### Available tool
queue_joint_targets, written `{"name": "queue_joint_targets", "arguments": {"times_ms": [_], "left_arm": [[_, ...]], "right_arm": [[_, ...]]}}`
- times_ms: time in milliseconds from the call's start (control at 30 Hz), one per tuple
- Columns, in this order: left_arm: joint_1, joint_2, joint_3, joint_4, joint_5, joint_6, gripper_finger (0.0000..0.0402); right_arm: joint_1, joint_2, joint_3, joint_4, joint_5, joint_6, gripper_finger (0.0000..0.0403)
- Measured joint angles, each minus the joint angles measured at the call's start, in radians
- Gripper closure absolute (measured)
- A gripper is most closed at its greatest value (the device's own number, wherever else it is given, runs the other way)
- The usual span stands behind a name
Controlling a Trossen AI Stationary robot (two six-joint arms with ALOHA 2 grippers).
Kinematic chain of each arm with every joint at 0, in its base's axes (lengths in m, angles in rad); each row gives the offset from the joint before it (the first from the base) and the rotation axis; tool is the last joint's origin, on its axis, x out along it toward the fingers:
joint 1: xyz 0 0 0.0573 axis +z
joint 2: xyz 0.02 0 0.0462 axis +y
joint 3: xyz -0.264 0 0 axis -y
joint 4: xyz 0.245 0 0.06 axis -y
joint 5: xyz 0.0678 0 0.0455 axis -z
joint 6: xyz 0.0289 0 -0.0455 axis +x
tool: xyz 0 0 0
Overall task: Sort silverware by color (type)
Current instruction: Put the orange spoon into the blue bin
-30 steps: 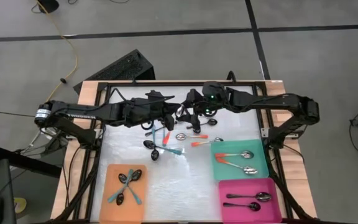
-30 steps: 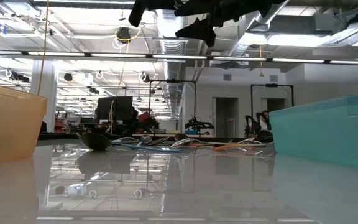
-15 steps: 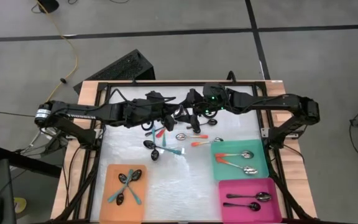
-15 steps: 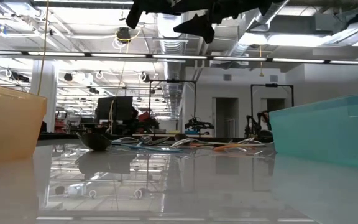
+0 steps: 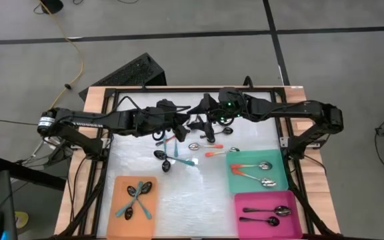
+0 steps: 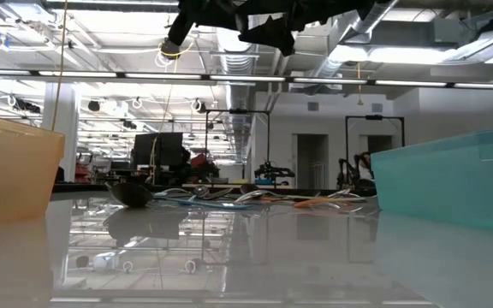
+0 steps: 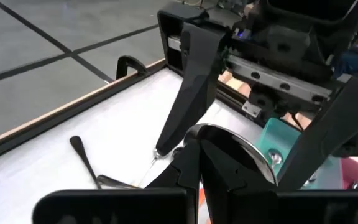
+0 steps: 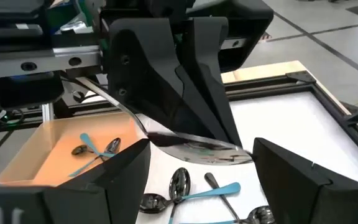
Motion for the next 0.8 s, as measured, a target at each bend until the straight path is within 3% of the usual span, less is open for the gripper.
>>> {"name": "queue_joint_targets", "arguments": {"times_ms": [333,533,800], "left_arm": [[0.000,0.000,0.000,0.016,0.009,-0.002,0.0401],[0.000,0.000,0.000,0.026,0.071,-0.003,0.0401],[0.000,-0.001,0.000,0.027,0.167,-0.003,0.0401]], "right_arm": [[0.002,0.000,0.000,-0.007,0.001,-0.023,0.0142],[0.014,0.000,0.000,-0.033,0.003,-0.087,0.0189],[0.028,0.002,0.000,-0.062,0.003,-0.149,0.0286]]}}
